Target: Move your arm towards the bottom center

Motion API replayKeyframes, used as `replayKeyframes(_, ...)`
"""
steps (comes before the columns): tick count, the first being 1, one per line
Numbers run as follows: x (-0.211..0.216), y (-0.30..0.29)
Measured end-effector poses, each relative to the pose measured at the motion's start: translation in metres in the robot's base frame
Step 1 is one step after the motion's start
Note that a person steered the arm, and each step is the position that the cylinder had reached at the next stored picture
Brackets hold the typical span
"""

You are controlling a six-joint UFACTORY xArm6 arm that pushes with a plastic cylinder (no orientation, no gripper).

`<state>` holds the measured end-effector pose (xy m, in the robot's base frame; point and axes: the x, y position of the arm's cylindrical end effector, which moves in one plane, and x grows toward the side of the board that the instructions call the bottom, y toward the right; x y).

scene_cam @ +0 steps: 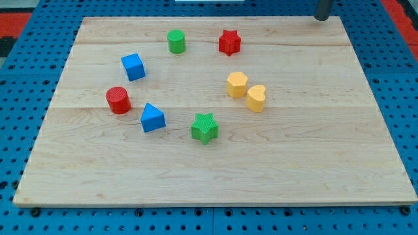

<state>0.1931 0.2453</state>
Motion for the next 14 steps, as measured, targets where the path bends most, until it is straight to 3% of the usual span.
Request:
replayKeyframes(7, 0.000, 0.004)
replayKeyframes(8, 0.012, 0.027)
replayKeyframes(9, 0.067, 0.046)
replayKeyframes(11, 0.260, 0.049)
replayKeyframes(12, 0.309, 0.034)
replayKeyframes(14, 0.378, -0.087)
